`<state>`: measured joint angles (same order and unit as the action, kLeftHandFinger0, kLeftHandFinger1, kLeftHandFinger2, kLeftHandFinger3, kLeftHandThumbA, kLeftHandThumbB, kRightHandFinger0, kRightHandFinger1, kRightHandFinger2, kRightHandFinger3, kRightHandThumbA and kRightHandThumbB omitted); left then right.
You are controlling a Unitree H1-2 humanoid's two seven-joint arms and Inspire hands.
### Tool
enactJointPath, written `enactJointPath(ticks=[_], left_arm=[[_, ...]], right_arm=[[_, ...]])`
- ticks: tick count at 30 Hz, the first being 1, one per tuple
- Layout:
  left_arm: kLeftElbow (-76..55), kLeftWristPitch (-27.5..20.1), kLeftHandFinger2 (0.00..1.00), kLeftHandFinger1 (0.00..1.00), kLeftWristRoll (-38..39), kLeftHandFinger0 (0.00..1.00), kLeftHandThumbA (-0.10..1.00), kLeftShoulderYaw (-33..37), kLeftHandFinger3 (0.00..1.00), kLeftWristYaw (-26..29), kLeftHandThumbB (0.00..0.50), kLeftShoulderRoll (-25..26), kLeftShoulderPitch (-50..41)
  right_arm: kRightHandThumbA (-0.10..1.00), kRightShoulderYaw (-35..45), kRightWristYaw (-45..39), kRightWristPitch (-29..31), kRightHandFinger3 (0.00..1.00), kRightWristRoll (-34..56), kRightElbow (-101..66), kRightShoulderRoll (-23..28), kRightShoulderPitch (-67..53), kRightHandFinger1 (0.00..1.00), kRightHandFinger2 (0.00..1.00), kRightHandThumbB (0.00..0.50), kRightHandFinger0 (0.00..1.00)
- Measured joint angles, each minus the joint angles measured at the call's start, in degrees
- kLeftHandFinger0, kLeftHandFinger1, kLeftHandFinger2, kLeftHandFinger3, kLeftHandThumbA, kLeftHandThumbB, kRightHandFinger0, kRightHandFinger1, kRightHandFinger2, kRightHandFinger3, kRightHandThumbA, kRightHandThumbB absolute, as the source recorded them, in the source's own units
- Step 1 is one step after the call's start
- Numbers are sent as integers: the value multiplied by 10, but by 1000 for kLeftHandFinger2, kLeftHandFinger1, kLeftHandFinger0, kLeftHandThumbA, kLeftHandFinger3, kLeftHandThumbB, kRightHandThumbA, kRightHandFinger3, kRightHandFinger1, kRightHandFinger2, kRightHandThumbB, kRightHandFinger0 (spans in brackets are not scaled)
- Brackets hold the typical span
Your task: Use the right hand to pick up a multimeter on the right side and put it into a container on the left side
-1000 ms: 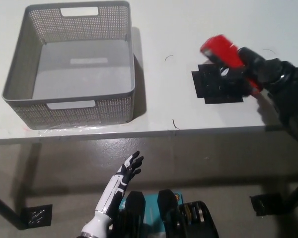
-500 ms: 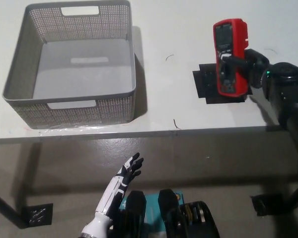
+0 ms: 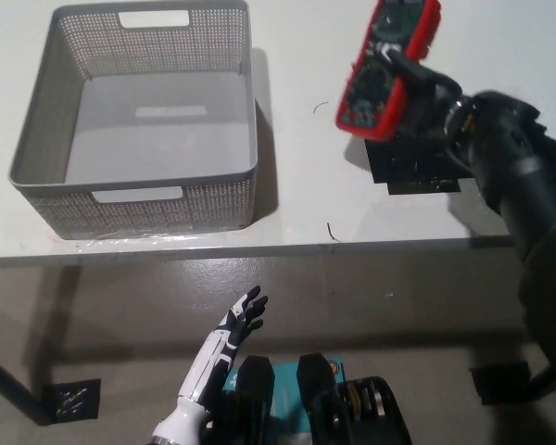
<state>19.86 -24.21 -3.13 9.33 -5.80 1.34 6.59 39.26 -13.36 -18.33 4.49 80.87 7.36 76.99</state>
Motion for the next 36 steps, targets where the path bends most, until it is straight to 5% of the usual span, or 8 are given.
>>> enactJointPath(ticks=[5,16,25,27,29,30,33,36], left_arm=[[0,0,1000,1000,0,1000,1000,0,1000,0,500,0,0],[0,0,1000,1000,0,1000,1000,2,1000,0,500,0,-3],[-1,-1,1000,1000,-1,1000,1000,7,1000,0,500,0,-5],[-2,-2,1000,1000,-3,1000,1000,10,1000,0,500,0,-6],[-3,-3,1000,1000,-6,1000,1000,13,1000,-1,500,0,-7],[-3,-3,1000,1000,-7,1000,1000,14,1000,-1,500,-1,-8],[-5,-3,1000,1000,-8,1000,1000,16,1000,-1,500,-1,-8],[-8,-3,1000,1000,-8,1000,1000,16,1000,-3,499,-1,-8]], right_arm=[[-100,23,0,-19,1000,32,-12,-20,35,10,583,169,0],[-100,26,0,-40,1000,71,-23,-59,101,127,698,134,0],[-100,-1,0,-43,1000,90,-24,-124,145,94,741,128,0],[-100,-15,1,-41,547,90,-24,-137,155,73,719,161,0],[-100,-38,5,-34,786,89,-22,-152,163,86,717,164,0],[-100,-51,8,-29,708,88,-21,-157,164,109,717,172,0],[-100,-91,17,-12,890,80,-11,-171,162,224,766,208,0],[-100,-138,27,7,867,64,-4,-179,155,455,852,180,0]])
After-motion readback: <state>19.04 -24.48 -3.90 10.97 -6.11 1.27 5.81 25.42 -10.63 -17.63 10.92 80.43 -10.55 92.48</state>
